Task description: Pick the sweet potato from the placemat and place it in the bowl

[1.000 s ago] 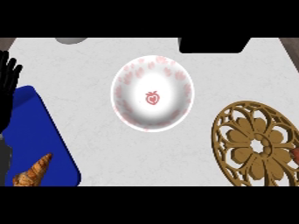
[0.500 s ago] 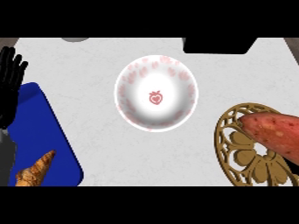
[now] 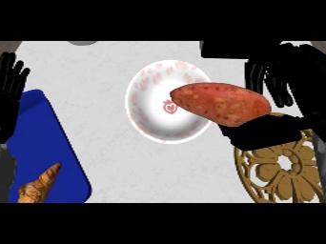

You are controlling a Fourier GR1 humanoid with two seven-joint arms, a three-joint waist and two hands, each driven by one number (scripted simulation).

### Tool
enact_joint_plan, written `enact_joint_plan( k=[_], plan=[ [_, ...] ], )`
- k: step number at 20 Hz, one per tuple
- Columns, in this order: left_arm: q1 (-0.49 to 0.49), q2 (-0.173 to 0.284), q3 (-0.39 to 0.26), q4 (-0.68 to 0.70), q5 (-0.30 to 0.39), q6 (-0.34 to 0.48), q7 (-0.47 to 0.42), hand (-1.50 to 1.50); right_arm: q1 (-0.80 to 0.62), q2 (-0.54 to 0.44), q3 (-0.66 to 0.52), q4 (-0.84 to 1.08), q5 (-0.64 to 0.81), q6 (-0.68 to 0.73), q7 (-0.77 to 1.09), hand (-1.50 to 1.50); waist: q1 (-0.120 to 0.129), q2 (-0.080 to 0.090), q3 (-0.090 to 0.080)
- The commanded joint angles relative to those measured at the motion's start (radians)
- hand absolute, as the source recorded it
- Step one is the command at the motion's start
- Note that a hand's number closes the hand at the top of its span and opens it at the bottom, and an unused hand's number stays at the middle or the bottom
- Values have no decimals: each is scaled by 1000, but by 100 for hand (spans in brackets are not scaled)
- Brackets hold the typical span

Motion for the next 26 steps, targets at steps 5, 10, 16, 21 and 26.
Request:
enact_joint_plan(
  k=[5,10,16,21,26],
  plan=[
    [-7,11,12,27,-4,-10,-23,0,-92,205,114,354,164,-117,-53,150,-13,1,1],
    [36,2,18,-4,6,-21,-54,0,-73,240,159,583,317,-241,-160,150,-7,3,2],
    [-35,8,13,25,-6,12,19,0,-52,346,160,787,354,-469,-122,-150,-7,3,2],
    [-85,-12,2,104,-22,20,-29,0,-91,348,94,904,177,-611,-274,-150,-8,7,2],
    [-23,-13,-9,21,-10,1,-1,0,-66,349,52,952,121,-842,-497,-150,3,6,3]
  ],
)
